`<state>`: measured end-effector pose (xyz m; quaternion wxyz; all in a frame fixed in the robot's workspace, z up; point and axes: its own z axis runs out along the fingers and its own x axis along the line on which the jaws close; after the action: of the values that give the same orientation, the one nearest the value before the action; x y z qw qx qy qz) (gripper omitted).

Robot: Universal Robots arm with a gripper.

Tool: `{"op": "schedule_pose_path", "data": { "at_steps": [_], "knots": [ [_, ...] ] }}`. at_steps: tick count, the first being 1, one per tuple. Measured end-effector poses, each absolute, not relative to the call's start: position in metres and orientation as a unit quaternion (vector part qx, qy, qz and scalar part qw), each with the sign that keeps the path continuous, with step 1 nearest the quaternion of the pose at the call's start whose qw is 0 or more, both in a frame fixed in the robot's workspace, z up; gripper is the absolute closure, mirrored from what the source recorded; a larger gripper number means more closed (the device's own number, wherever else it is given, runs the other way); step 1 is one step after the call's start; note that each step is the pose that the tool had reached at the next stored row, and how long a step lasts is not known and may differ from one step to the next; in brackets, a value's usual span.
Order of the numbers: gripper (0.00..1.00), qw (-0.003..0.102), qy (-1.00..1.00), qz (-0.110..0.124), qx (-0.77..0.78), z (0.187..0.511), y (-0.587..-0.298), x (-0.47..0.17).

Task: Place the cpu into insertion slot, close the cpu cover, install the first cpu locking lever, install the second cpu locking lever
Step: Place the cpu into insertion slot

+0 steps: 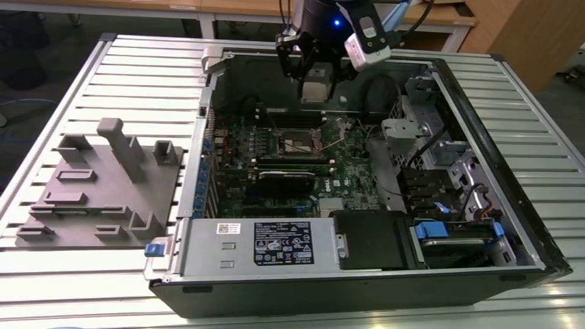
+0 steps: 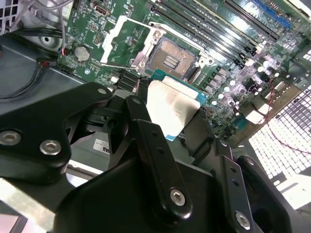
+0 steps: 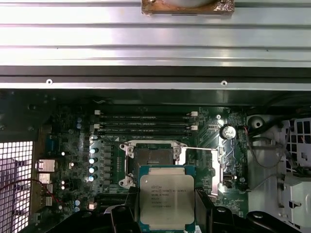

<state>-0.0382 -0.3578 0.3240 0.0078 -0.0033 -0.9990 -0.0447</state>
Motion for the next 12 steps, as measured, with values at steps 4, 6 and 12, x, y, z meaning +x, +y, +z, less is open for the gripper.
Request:
{"op": "schedule_pose_path", "data": {
  "at_steps": [4,6,12],
  "knots": [
    [0.46,0.008,-0.999,-0.045,-0.003,0.3228,-0.3579,-0.0383],
    [0.46,0.008,-0.999,-0.045,-0.003,0.3226,-0.3578,-0.0383],
    [0.46,0.008,-0.999,-0.045,-0.003,0.3199,-0.3579,-0.0383]
  ]
}}
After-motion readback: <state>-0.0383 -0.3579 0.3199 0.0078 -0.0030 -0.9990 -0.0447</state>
